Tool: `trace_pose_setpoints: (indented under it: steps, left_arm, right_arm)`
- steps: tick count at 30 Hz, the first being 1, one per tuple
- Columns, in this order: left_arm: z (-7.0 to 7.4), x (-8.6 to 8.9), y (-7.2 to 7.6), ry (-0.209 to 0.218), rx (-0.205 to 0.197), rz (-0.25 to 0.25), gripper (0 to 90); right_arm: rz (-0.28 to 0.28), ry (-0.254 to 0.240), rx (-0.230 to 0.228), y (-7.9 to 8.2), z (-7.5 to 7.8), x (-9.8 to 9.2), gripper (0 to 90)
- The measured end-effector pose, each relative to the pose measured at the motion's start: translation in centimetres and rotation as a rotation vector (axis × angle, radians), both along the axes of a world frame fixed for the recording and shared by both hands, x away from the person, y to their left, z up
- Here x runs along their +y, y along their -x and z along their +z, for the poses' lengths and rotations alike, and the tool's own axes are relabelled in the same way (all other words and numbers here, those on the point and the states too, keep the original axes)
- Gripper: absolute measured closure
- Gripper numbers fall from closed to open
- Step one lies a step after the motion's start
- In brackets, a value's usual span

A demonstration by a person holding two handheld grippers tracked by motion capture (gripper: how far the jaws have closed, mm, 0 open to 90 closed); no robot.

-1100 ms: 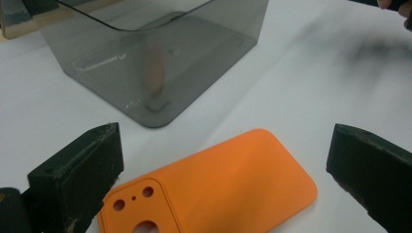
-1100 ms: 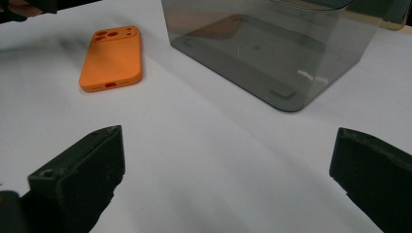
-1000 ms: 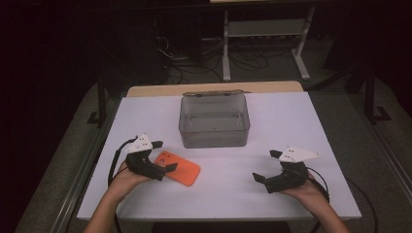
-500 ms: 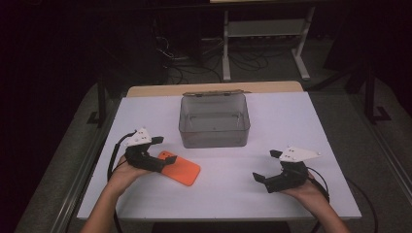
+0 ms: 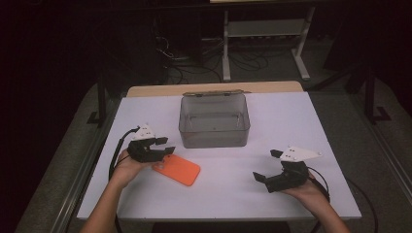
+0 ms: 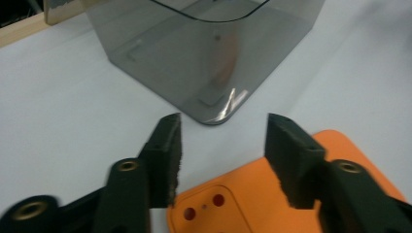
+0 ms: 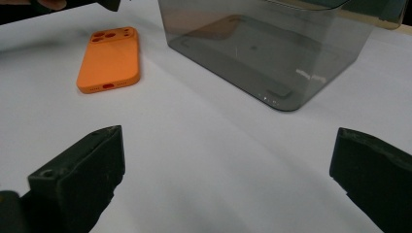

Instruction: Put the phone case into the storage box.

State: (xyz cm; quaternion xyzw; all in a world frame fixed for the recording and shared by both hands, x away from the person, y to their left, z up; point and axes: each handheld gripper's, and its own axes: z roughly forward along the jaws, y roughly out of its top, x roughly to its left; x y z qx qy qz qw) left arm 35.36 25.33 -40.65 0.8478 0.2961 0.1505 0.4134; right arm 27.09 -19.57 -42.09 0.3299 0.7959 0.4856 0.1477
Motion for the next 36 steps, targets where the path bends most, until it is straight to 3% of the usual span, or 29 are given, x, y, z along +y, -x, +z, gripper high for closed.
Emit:
trace_pose_setpoints:
  steps: [10,21,36]
  left_arm:
    - [-1.0,-0.5,-1.6,-0.068,0.052,0.008,89.7]
    - [-2.1,-0.1,-2.6,-0.102,0.103,0.035,89.9]
    - [-2.7,0.2,-2.8,-0.149,0.139,0.039,90.0]
  right_arm:
    - [-0.004,-0.001,-0.002,0.0,0.0,-0.1,0.0]
    - [-0.002,0.0,-0.003,0.0,0.0,-0.1,0.0]
    - [-0.003,0.0,-0.001,0.0,0.0,-0.1,0.0]
